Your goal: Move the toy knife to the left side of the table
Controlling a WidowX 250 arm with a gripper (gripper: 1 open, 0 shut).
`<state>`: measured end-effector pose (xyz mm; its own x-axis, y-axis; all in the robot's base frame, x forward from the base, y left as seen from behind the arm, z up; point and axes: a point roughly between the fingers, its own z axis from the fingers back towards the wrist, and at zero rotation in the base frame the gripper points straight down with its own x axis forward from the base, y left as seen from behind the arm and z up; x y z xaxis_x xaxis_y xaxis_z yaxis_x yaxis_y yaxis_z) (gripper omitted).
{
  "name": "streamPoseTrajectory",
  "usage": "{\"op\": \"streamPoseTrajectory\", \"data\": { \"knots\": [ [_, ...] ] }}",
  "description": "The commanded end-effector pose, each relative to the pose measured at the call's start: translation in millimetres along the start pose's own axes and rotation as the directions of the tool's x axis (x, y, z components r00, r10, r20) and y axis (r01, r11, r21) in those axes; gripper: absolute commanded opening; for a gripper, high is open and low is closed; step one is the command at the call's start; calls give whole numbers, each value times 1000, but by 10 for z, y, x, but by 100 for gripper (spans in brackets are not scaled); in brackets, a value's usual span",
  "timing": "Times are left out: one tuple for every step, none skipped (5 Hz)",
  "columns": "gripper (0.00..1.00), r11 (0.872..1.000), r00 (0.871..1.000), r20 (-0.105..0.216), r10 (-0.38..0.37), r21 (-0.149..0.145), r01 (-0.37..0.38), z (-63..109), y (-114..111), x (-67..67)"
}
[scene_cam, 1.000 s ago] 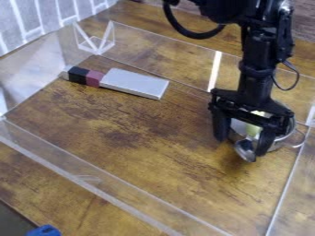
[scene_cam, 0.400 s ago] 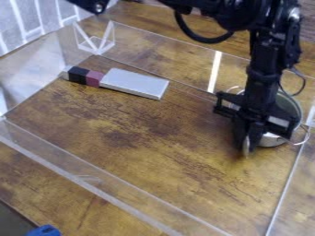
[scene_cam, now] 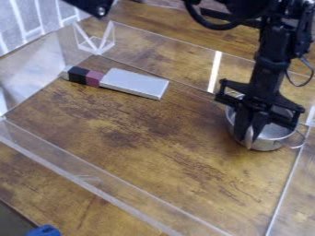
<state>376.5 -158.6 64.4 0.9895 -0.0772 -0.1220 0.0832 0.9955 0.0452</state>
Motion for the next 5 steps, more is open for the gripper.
{"op": "streamPoseTrajectory", "data": {
  "knots": [
    [0,1000,999,52,-13,0,13,301,-30,-41],
    [0,1000,999,40,-2,13,2,310,-1,-141],
    [0,1000,1000,23,-8,17,8,347,-23,-210],
    [0,1000,1000,6,-8,17,8,416,-54,-251],
    [0,1000,1000,-11,7,15,-7,514,-59,-279]
  ]
}}
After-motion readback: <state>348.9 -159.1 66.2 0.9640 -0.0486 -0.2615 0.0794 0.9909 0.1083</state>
